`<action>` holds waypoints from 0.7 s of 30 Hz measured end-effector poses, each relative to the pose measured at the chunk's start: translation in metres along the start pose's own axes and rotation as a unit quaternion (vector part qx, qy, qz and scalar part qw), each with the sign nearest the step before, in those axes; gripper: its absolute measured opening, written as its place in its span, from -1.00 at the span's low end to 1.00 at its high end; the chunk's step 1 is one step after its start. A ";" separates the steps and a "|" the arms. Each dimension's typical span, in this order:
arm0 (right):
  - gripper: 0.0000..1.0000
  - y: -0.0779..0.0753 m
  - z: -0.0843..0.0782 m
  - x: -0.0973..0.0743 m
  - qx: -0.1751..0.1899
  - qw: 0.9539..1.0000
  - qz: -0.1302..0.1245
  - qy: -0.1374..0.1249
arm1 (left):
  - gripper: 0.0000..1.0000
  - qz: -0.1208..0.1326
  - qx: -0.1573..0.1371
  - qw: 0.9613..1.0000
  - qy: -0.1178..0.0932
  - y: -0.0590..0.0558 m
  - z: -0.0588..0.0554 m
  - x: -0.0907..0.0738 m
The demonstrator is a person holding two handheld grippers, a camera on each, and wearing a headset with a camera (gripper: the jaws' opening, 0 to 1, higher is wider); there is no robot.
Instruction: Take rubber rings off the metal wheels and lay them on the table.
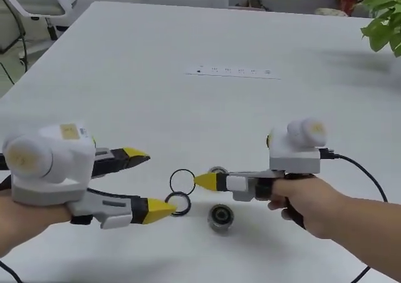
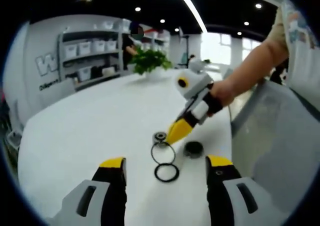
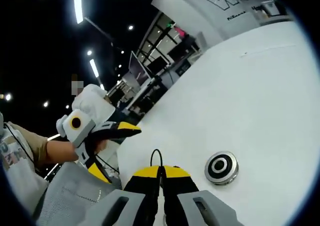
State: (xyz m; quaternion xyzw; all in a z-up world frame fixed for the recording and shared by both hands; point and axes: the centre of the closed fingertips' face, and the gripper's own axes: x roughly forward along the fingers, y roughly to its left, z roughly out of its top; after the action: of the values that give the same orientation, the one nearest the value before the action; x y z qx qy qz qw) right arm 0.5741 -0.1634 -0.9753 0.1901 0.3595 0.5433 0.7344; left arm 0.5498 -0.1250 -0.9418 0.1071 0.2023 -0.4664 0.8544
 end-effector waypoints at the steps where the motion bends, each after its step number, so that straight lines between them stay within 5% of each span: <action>1: -1.00 0.000 -0.002 0.001 0.000 1.000 0.000 0.003 | 0.30 0.001 0.000 1.000 0.000 0.000 -0.001 -0.001; 21: -1.00 -0.013 -0.029 0.016 0.027 0.998 -0.026 0.057 | 0.29 0.013 -0.008 1.000 0.008 0.003 -0.013 -0.010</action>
State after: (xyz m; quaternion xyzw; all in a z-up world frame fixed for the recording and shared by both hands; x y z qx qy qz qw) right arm 0.5643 -0.1557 -1.0086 0.1688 0.4204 0.5239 0.7214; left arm 0.5448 -0.1112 -0.9491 0.1067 0.2118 -0.4529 0.8594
